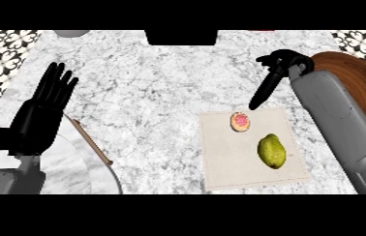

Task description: Pick the cupcake from the placemat and place it in the bowl

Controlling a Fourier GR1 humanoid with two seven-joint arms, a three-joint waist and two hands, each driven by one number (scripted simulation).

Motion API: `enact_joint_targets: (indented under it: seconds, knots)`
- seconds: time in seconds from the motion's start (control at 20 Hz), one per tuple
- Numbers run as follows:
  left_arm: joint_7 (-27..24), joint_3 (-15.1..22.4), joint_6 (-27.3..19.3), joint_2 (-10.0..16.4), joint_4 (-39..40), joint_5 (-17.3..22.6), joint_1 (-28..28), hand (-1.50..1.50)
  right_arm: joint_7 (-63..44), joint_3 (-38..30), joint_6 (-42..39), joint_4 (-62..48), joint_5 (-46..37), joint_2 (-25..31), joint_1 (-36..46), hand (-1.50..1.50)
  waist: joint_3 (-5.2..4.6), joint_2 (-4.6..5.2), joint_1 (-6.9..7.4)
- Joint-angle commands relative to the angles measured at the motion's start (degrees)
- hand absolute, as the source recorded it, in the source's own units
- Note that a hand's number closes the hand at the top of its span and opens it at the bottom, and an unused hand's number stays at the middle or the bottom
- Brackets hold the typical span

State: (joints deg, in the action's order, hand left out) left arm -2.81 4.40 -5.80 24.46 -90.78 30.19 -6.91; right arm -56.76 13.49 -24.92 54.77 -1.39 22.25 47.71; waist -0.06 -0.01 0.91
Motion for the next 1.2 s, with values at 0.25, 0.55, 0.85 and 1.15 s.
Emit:
enact_joint_targets:
  seconds: [0.25,0.55,0.85,1.15]
  knots:
    - [0.1,-0.4,0.5,-3.2,-0.3,-2.7,1.7,0.0,-8.1,0.8,1.4,3.8,-2.2,-5.5,-3.5,-1.5,0.04,-0.06,-0.76]
    - [-1.3,-3.0,4.0,-2.5,1.7,-3.0,3.1,0.0,-6.3,4.3,5.6,14.8,-9.3,-4.4,-12.1,-1.5,0.03,-0.14,-1.1]
    - [2.8,-4.1,2.6,-4.1,-1.4,-4.1,1.6,0.0,-2.0,4.5,9.7,15.9,-16.5,-7.8,-17.0,-1.5,0.06,-0.08,-0.83]
    - [3.0,-7.7,5.7,-3.7,0.6,-5.1,-0.6,0.0,4.4,1.0,7.2,7.0,-19.8,-9.6,-14.7,-1.5,0.06,0.07,-0.55]
